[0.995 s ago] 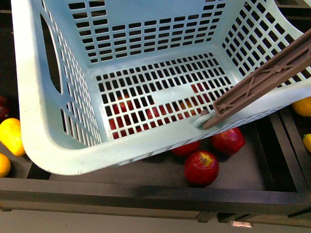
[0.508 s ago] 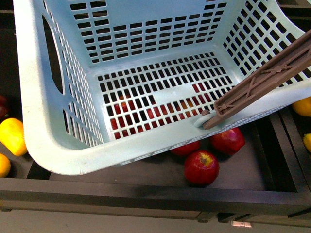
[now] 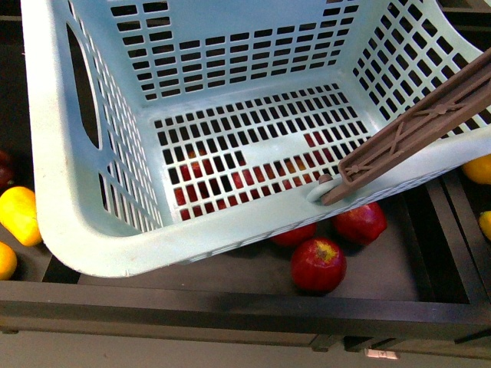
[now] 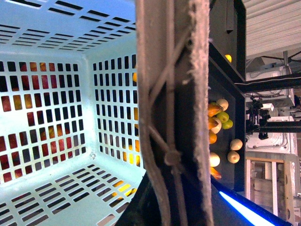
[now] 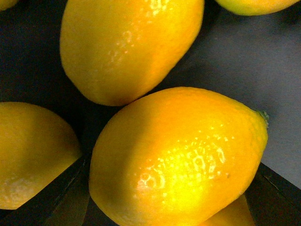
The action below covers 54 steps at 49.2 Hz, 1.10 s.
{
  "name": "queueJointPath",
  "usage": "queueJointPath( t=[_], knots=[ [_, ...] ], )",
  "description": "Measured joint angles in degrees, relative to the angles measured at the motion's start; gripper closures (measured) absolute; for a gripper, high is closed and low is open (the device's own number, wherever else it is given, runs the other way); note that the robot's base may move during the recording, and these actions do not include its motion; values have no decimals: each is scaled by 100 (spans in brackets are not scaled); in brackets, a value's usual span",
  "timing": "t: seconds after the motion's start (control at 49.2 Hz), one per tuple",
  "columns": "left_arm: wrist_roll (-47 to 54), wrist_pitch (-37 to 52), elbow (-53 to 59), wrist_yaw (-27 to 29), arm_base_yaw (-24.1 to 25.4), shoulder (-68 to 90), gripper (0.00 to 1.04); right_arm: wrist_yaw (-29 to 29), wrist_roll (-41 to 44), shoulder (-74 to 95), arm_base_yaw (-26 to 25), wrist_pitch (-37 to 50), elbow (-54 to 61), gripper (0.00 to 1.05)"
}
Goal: Pick lemon and mango into basket
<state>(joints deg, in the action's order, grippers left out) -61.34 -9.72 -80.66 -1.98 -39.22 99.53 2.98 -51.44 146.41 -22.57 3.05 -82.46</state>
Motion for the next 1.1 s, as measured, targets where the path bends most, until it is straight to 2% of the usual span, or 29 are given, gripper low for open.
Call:
queueJointPath(
  t=[0.183, 0.467, 0.65, 0.792, 0.894, 1.097],
  knots=[
    [0, 0, 0, 4, 0, 2, 99, -129, 308, -511, -168, 393, 667, 25],
    [0, 0, 0, -4, 0, 2, 99, -529, 1182, -2269, -284, 1128, 1943, 25],
    [2, 0, 0, 9, 0, 0, 99, -850, 2094, -4162, -166, 1279, 3029, 25],
    [0, 0, 0, 7, 0, 2, 99, -929, 2365, -5104, 7, 1287, 3390, 25],
    [0, 0, 0, 2, 0, 2, 99, -966, 2520, -6008, 426, 1174, 3536, 25],
    [0, 0, 0, 2, 0, 0, 99, -629, 2577, -6664, 1993, 1139, 3545, 25]
  ],
)
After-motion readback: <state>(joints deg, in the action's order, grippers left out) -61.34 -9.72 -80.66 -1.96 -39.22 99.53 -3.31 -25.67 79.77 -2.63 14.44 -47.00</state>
